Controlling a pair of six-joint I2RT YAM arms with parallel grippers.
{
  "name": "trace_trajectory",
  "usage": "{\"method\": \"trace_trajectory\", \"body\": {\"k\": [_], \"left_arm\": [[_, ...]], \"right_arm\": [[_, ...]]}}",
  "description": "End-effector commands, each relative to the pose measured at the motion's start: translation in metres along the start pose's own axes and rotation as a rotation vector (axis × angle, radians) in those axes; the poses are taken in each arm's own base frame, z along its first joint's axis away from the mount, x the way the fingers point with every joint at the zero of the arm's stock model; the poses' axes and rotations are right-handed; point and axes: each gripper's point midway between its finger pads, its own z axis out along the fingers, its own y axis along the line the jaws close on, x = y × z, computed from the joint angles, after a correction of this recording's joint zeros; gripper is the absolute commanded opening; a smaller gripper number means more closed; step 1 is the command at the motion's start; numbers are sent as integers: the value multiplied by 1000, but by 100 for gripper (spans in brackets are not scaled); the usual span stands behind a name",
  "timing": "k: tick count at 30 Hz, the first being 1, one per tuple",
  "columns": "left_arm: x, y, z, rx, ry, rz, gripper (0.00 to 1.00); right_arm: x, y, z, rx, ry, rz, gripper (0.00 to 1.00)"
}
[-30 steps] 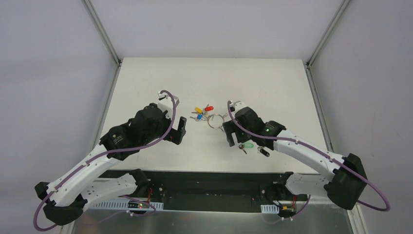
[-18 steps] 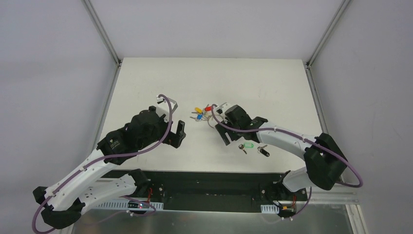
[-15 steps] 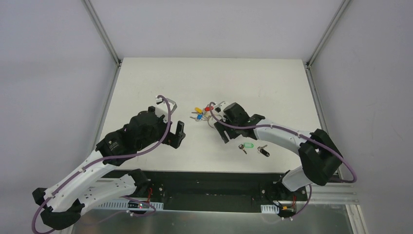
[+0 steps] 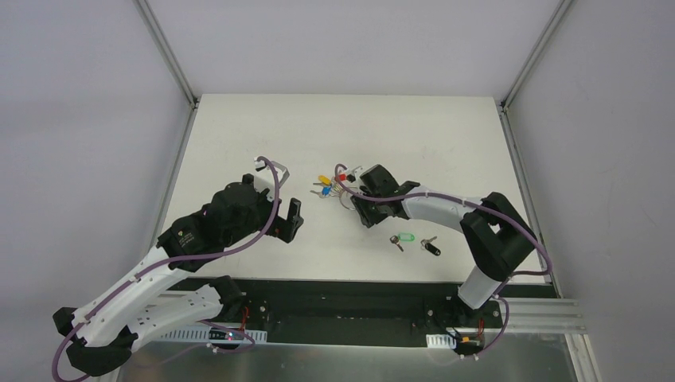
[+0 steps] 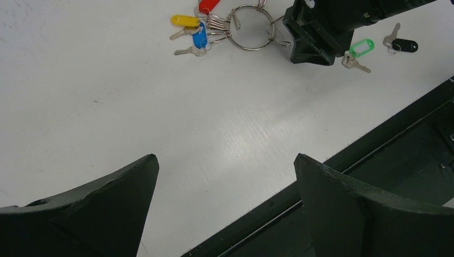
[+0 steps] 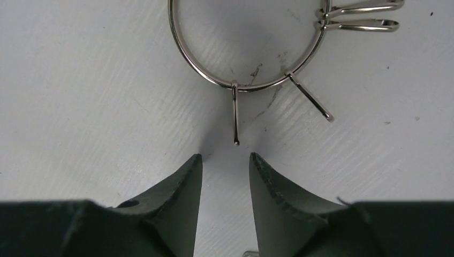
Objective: Put the keys on the keyring
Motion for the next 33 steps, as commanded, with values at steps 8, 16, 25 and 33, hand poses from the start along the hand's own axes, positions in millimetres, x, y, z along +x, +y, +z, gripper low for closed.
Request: {"method": "trace_trajectory", "body": {"k": [8, 16, 25, 33], "left_arm": [[-4, -2, 2, 11, -21, 15, 100], [-3, -1, 3, 5, -15, 18, 100], [-1, -1, 6, -1, -4, 24, 100], [0, -3, 6, 9, -3, 22, 100]], "right_arm": [[-25, -9, 10, 18, -58, 31, 34], [-25, -10, 13, 13, -58, 47, 28], [-24, -7, 13, -11, -54, 47, 16], [-31, 9, 6, -99, -84, 28, 7]]}}
